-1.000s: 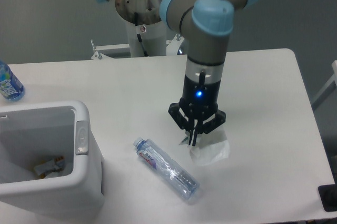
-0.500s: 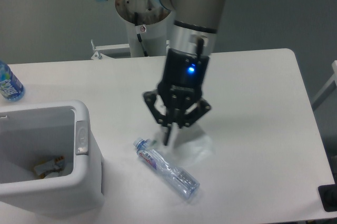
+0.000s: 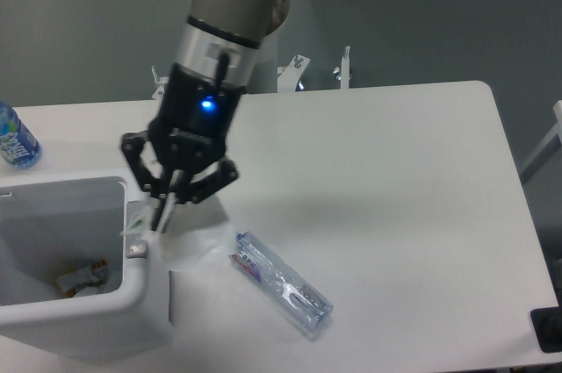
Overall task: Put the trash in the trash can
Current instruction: 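Lift the tissue and carry it over the white trash bin, then lower the tissue into the bin and open the gripper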
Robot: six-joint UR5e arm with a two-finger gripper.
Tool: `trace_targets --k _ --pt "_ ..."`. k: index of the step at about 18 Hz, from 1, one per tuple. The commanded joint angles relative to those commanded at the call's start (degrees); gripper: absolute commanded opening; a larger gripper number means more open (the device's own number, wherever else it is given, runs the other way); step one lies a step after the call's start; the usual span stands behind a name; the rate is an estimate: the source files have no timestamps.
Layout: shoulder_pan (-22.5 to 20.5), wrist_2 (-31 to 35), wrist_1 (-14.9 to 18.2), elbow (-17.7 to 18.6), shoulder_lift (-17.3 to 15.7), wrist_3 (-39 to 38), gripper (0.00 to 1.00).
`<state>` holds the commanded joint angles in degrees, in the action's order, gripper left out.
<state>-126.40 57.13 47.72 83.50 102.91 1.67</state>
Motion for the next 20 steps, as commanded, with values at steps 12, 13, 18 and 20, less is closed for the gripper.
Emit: trace_targets --k 12,13,18,20 --pt "5.9 0.0 -0.2 -0.2 3.5 0.3 0.07" --pt "6.0 0.1 -0.2 -0.1 3.6 0.4 0.08" --pt "7.0 0.1 -0.3 -0.5 4.5 3.3 0.57" --pt "7.0 0.4 -0.2 -1.4 4.1 5.1 1.0"
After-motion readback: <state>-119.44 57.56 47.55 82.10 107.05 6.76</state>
